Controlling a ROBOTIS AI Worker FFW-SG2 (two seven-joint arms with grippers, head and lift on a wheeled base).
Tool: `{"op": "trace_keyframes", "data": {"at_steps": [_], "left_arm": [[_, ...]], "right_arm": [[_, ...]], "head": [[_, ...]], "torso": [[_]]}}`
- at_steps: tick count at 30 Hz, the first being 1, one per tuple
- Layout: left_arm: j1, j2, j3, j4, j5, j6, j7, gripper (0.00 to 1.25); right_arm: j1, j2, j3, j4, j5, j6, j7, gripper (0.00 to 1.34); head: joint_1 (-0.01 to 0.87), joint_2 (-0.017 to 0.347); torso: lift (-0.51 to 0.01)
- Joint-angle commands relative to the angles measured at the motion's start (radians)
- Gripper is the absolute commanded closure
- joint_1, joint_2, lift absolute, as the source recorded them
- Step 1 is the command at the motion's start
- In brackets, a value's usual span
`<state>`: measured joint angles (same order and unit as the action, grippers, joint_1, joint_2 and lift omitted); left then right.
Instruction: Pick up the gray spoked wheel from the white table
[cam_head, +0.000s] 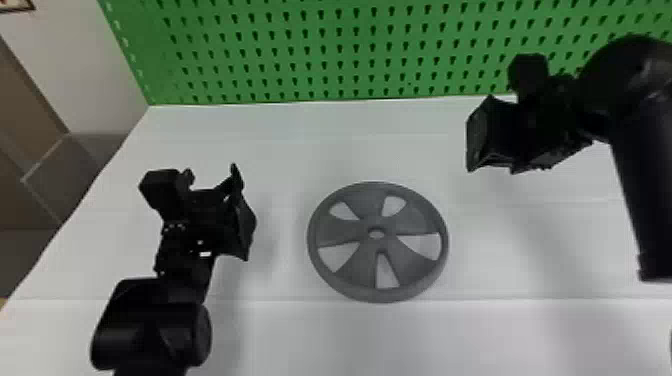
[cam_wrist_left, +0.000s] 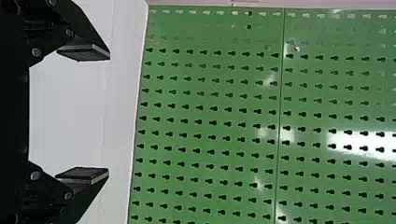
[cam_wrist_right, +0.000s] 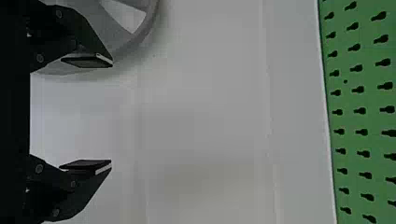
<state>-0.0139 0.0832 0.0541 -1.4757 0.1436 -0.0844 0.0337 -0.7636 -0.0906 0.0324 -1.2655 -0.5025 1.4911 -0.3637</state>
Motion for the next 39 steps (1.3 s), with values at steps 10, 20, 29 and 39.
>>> {"op": "trace_keyframes", "data": {"at_steps": [10, 20, 29, 39], "left_arm": [[-0.012, 0.001, -0.008, 0.0, -0.024, 0.002, 0.0, 0.38], [-0.023, 0.007, -0.014, 0.0, -0.035, 0.002, 0.005, 0.38], [-0.035, 0.029, -0.059, 0.0, -0.01, 0.008, 0.043, 0.38], [-0.037, 0.043, -0.076, 0.0, 0.01, 0.008, 0.058, 0.38]], "right_arm": [[-0.126, -0.023, 0.05, 0.267, -0.108, 0.081, -0.029, 0.49], [-0.189, -0.037, 0.072, 0.411, -0.105, 0.081, -0.029, 0.49], [-0.22, -0.052, 0.011, 0.485, -0.093, 0.081, -0.029, 0.49], [-0.207, -0.057, -0.019, 0.483, -0.07, 0.081, -0.029, 0.49]], "head": [[0.784, 0.129], [0.784, 0.129], [0.784, 0.129], [0.784, 0.129]], "torso": [[-0.064], [-0.064], [-0.064], [-0.064]]}}
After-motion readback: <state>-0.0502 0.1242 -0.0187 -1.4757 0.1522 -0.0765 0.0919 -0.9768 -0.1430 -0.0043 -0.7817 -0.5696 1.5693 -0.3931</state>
